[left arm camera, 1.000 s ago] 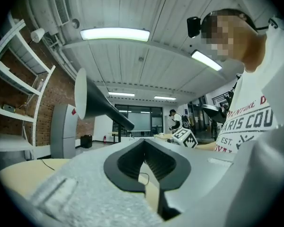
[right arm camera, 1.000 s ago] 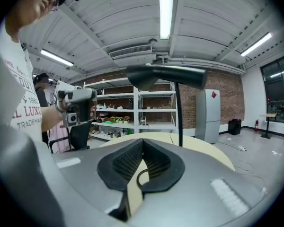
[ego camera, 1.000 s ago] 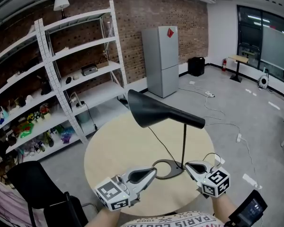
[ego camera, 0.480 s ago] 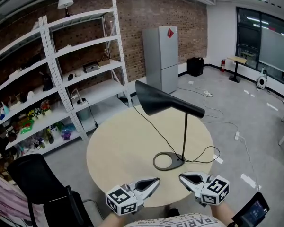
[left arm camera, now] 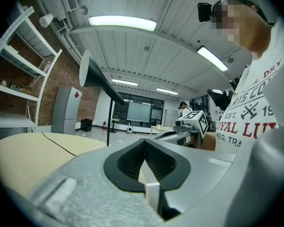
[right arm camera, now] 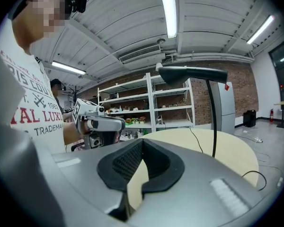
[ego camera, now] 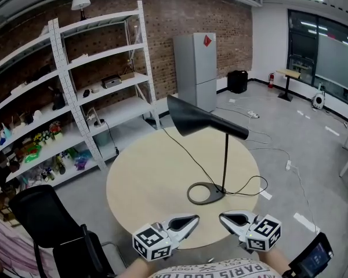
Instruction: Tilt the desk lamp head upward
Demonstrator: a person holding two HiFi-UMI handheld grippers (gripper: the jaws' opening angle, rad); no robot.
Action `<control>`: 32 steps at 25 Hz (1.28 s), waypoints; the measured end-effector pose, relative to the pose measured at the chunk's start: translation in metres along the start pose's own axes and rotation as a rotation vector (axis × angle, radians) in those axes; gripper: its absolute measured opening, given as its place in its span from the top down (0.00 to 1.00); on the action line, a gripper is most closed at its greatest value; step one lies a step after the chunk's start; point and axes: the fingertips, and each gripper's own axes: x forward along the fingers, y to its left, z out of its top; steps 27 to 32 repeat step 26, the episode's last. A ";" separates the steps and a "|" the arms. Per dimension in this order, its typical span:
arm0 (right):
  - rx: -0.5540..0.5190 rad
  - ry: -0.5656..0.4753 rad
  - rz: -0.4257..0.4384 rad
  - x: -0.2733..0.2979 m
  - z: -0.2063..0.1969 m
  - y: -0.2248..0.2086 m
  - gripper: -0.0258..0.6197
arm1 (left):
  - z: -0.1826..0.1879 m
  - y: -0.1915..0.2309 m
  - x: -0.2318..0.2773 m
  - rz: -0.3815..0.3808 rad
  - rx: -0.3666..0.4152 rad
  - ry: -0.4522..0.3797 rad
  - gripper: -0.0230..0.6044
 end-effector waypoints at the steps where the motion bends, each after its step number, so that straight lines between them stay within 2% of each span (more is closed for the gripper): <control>1: -0.004 0.002 -0.003 0.000 0.001 0.000 0.96 | 0.002 0.000 0.000 -0.001 0.001 -0.004 0.96; 6: -0.002 -0.007 -0.006 0.006 0.009 0.001 0.96 | 0.008 -0.001 -0.002 0.000 0.007 -0.003 0.96; 32: 0.018 0.012 0.008 0.008 -0.008 0.011 0.96 | -0.007 -0.001 -0.007 0.002 -0.021 0.022 0.96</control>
